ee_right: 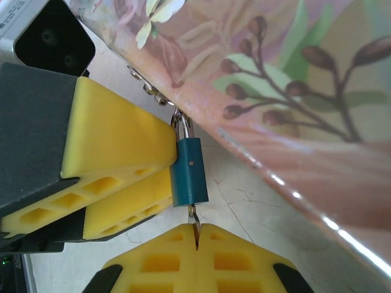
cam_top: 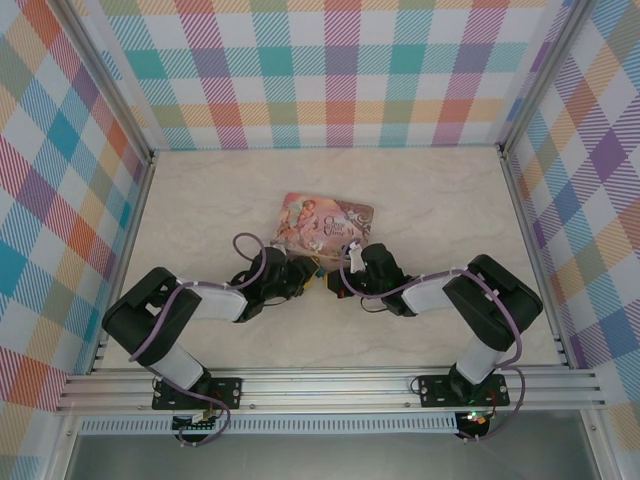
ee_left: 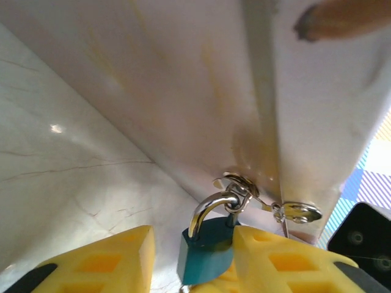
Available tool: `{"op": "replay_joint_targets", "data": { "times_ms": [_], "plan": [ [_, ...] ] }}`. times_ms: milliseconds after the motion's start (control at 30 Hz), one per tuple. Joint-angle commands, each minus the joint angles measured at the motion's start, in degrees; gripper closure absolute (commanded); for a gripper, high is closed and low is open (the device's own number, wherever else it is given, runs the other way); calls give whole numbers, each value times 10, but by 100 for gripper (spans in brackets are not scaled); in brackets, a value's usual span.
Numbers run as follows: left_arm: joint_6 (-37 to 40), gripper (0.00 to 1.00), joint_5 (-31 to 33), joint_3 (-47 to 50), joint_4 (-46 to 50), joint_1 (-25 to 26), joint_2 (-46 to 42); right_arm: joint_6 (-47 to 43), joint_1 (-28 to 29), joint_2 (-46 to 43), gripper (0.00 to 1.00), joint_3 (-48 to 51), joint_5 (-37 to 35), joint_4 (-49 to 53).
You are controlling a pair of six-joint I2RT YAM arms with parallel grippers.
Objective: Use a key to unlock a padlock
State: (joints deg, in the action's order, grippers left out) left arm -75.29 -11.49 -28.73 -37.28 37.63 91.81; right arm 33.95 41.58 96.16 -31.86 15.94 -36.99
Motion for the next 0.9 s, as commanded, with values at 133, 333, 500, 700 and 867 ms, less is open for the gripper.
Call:
{"op": "replay_joint_targets", "data": {
  "times_ms": [133, 333, 500, 700, 867],
  "plan": [
    [-12, 66, -22, -23, -45, 18, 32, 14, 5, -19, 100, -14, 31, -4],
    [-10, 74, -15, -22, -41, 21, 29, 19, 5, -34, 100, -5, 16, 3],
    [-3, 77, -8, -23, -27, 22, 21, 22, 4, -36, 100, -3, 13, 4],
    [16, 88, 5, -27, -1, 22, 5, 24, 4, -37, 100, -5, 14, 4],
    [28, 99, 15, -31, 24, 24, -11, 20, 0, -50, 96, 1, 11, 4]
  ]
}}
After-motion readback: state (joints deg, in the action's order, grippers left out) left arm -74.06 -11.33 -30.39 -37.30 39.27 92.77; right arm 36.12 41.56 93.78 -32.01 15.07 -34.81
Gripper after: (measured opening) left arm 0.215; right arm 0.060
